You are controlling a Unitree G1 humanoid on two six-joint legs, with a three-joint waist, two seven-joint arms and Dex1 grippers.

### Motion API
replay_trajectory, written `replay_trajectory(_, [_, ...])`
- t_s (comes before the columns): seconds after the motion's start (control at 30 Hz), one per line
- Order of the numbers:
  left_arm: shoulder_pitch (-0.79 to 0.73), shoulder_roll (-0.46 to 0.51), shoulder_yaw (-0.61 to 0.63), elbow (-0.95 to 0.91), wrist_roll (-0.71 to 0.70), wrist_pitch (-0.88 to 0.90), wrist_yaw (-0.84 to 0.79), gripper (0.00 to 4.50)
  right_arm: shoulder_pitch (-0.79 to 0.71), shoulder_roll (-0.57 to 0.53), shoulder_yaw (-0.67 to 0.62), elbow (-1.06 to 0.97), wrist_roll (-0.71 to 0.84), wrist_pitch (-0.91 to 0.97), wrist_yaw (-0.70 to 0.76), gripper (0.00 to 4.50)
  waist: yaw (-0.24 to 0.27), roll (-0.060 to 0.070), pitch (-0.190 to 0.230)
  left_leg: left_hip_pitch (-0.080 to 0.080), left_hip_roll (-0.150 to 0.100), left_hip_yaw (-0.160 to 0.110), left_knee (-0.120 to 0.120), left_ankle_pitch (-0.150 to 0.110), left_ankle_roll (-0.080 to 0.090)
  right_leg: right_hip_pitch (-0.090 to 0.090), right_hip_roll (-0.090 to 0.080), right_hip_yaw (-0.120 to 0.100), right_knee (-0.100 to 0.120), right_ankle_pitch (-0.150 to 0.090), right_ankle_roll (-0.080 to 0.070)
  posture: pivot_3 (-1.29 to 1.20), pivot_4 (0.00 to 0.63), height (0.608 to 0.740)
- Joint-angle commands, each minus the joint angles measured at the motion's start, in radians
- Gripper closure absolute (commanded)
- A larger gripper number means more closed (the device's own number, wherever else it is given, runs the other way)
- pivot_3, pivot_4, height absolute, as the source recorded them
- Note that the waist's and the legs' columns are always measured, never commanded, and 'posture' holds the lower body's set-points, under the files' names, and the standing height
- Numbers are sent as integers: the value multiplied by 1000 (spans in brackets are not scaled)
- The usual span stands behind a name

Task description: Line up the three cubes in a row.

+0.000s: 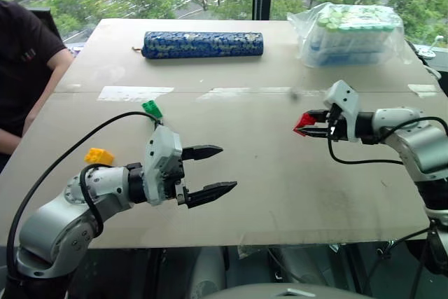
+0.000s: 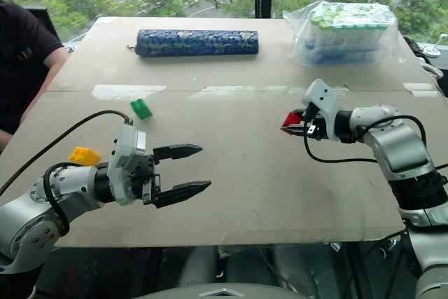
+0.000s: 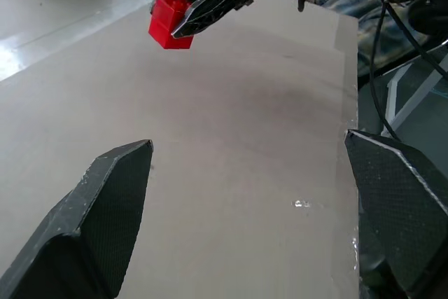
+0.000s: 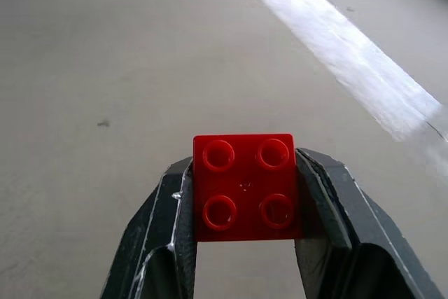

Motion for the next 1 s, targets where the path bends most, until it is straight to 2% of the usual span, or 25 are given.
replay_trajectory(0.03, [64, 25, 72, -46, 8, -37, -27, 0, -114, 40, 87, 161, -88, -142, 116, 3195, -1, 0, 1, 0, 0, 1, 1, 0, 0, 0, 0, 1, 0, 0, 0, 0, 150, 740])
replay_trajectory(0.33, [178, 28, 153, -95, 11, -57, -26, 0, -199, 116, 147, 388, -199, -363, 256, 3195, 3, 0, 1, 0, 0, 1, -1, 0, 0, -1, -2, -2, 0, 0, 0, 0, 150, 740])
replay_trajectory(0.77, [218, 24, 188, -114, 0, -55, -3, 0, -250, 193, 134, 541, -270, -473, 322, 3195, -2, 1, 1, 0, 0, 1, 0, 0, 0, 0, -2, -2, 1, 0, -1, 0, 150, 740])
replay_trajectory(0.83, [220, 24, 190, -116, -1, -56, -2, 0, -253, 201, 129, 556, -272, -483, 324, 2162, -2, 1, 1, 0, 0, 1, 0, 0, 0, 0, -2, -2, 1, 0, -1, 0, 150, 740])
replay_trajectory(0.87, [221, 25, 191, -116, -1, -56, -1, 0, -255, 204, 127, 564, -275, -492, 322, 1845, -2, 1, 1, 0, 0, 1, 0, 0, 0, 0, -2, -2, 1, 0, -1, 0, 150, 740])
replay_trajectory(0.97, [231, 25, 204, -114, -1, -55, 4, 0, -249, 199, 118, 565, -277, -510, 331, 288, -2, 1, 1, 0, 0, 1, 0, 0, 0, -1, -2, -2, 1, 0, -1, 0, 150, 740])
replay_trajectory(1.0, [237, 23, 210, -113, 0, -55, 7, 0, -244, 197, 112, 557, -275, -515, 330, 19, -2, 1, 1, 0, 0, 1, 0, 0, 0, -1, -2, -2, 1, 0, -1, 0, 150, 740])
